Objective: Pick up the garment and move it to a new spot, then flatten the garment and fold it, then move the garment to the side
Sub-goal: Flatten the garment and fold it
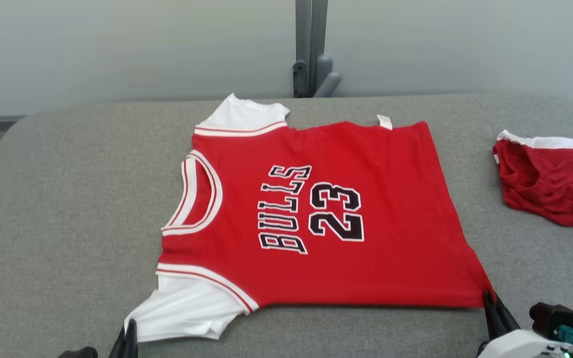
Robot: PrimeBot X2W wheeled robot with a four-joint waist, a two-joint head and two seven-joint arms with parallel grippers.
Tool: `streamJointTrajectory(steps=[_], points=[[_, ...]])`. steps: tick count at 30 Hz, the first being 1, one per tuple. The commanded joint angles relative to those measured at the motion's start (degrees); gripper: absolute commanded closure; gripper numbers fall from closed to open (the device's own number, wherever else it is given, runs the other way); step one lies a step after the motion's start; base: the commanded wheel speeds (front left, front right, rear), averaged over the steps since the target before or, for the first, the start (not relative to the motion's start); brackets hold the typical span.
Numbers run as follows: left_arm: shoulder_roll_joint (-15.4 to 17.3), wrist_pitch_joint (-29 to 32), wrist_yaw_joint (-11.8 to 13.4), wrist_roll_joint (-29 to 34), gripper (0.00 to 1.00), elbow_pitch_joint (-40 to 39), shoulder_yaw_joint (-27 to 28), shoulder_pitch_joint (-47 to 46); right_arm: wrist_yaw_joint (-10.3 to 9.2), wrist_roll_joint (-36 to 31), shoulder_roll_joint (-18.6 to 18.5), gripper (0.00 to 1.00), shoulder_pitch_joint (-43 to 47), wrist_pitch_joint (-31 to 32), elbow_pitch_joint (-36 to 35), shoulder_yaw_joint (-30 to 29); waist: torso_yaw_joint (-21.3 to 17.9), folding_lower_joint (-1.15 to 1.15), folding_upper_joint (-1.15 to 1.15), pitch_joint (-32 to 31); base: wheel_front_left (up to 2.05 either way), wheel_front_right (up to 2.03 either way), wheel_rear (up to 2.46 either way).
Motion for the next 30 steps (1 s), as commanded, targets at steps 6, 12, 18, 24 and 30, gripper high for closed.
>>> streamJointTrajectory(steps=[6, 12, 18, 24, 30], points=[[-0.28, -0.15, 0.18, 0.27, 1.00, -0.99, 0.31, 5.51, -0.21, -1.07, 0.62, 1.00, 5.13, -0.24, -1.79, -1.38, -1.69, 0.00, 0.07, -5.29, 0.00, 0.00, 0.00], [-0.36, -0.15, 0.17, -0.29, 1.00, -5.47, -2.21, 6.06, -0.18, -1.22, 1.01, 1.00, 5.45, -0.25, -4.81, -2.31, -0.75, 0.00, 0.07, -3.90, 0.00, 0.00, 0.00], [0.32, -0.14, 0.17, 0.50, 1.00, -9.50, -5.08, 0.17, -0.16, -1.98, 0.98, 1.00, 0.89, -0.24, -6.96, -2.01, 0.11, 0.00, 0.07, -0.62, 0.00, 0.00, 0.00], [0.42, -0.14, 0.17, 1.14, 1.00, -8.21, -5.49, -9.06, -0.16, -3.79, 0.67, 1.00, -7.03, -0.21, -5.19, -2.01, 0.30, 0.00, 0.07, 4.53, 0.00, 0.00, 0.00], [0.86, -0.14, 0.17, 2.09, 1.00, -5.08, -6.81, -17.94, -0.16, -6.31, 0.27, 1.00, -14.82, -0.21, -2.09, -2.29, 0.46, 0.00, 0.07, 9.72, 0.00, 0.00, 0.00]])
